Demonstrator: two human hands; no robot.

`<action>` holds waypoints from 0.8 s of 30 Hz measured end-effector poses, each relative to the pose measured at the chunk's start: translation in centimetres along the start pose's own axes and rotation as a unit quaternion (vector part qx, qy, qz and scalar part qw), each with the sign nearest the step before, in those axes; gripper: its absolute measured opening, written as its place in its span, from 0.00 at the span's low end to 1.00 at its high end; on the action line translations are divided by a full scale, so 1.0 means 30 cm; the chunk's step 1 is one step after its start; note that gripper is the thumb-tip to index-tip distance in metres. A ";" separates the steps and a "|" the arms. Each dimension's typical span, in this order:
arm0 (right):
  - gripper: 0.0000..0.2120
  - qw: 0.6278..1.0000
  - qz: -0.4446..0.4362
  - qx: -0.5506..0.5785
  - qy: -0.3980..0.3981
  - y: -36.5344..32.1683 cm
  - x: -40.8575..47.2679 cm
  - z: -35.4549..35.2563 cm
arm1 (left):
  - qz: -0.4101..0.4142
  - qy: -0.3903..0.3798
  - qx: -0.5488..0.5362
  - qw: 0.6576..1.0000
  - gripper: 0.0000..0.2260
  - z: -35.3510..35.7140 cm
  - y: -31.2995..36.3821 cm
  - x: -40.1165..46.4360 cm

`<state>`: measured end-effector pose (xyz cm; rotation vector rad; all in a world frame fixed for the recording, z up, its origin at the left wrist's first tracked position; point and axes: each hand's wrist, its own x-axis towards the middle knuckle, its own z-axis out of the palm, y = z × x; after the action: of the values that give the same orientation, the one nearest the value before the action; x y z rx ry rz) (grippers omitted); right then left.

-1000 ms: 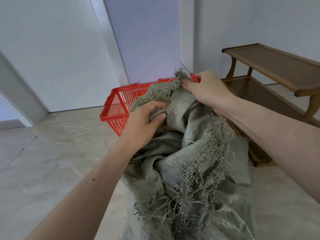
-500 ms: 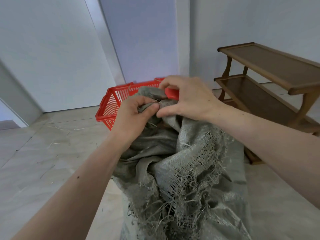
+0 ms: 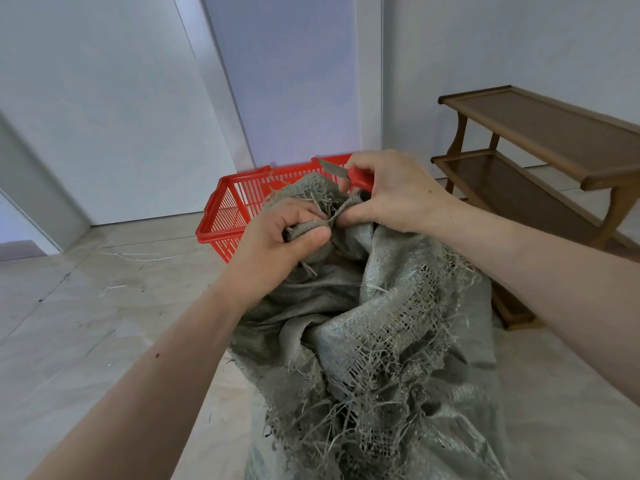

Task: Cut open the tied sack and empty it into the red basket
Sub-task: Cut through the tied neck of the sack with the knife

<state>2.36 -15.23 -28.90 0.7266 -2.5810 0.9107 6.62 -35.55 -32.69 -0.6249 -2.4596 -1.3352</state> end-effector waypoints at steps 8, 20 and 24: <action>0.21 0.999 0.016 0.049 0.013 0.008 0.015 0.014 | -0.026 0.009 -0.227 0.973 0.04 0.022 -0.028 -0.009; 0.21 0.998 -0.010 -0.054 -0.026 -0.044 -0.039 -0.026 | -0.070 0.018 -0.329 0.942 0.06 0.021 -0.045 0.000; 0.18 0.985 -0.077 -0.141 0.067 -0.038 -0.076 -0.009 | -0.057 0.037 -0.291 0.954 0.03 0.020 -0.047 0.001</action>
<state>4.89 -15.00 -29.12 0.7424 -2.4269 0.5156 5.88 -35.72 -34.03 -0.5416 -2.0550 -2.1131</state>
